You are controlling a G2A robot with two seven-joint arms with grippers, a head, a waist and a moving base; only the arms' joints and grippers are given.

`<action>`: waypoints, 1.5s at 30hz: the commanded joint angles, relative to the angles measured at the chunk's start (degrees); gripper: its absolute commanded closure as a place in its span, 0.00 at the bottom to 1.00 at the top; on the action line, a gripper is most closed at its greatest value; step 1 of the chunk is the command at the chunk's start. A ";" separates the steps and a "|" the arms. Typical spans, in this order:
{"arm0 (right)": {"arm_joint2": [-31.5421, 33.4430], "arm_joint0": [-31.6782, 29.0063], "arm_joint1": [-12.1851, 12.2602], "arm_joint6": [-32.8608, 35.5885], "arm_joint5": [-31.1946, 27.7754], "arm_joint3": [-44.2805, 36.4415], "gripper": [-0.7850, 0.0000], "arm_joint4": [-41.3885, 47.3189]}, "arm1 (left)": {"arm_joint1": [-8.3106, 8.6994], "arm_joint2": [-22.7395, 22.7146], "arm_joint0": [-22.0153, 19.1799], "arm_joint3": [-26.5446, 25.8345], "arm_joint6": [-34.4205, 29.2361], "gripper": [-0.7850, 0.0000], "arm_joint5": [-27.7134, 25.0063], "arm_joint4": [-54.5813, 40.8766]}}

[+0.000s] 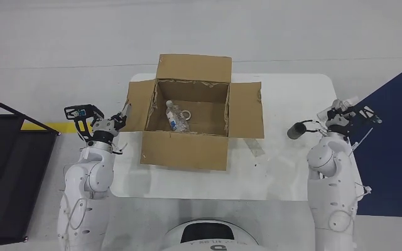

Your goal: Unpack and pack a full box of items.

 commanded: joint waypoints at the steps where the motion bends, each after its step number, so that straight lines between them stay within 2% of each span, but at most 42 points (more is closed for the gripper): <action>1: -0.54 0.24 -0.13 -1.88 0.94 0.59 1.00 -0.63 | 0.00 0.00 0.00 0.00 0.00 0.00 0.00 0.00; 16: -1.85 0.42 -0.36 -1.59 1.23 -0.42 1.00 -0.25 | 0.00 0.00 0.00 0.00 0.00 0.00 0.00 0.00; 19: -1.96 -0.11 -0.22 -1.72 -0.24 0.58 1.00 -1.84 | 0.00 0.00 0.00 0.00 0.00 0.00 0.00 0.00; 20: -2.06 -0.18 -0.13 -1.94 -1.84 1.31 1.00 -2.18 | 0.00 0.00 0.00 0.00 0.00 0.00 0.00 0.00; 23: -0.94 -0.64 0.52 -2.41 -11.60 4.57 1.00 -2.31 | 0.00 0.00 0.00 0.00 0.00 0.00 0.00 0.00; 25: 0.25 -1.02 1.07 -5.62 -18.63 7.32 1.00 -3.25 | 0.00 0.00 0.00 0.00 0.00 0.00 0.00 0.00; 28: 1.41 -1.01 1.73 -10.78 -25.93 11.87 1.00 -5.03 | 0.00 0.00 0.00 0.00 0.00 0.00 0.00 0.00; 37: 2.40 1.71 2.87 -21.35 -34.89 22.47 1.00 -8.30 | 0.00 0.00 0.00 0.00 0.00 0.00 0.00 0.00; 41: 3.57 2.91 3.14 -23.61 -36.33 25.23 1.00 -5.85 | 0.00 0.00 0.00 0.00 0.00 0.00 0.00 0.00; 45: 4.84 2.22 3.54 -25.68 -36.73 24.13 1.00 -5.82 | 0.00 0.00 0.00 0.00 0.00 0.00 0.00 0.00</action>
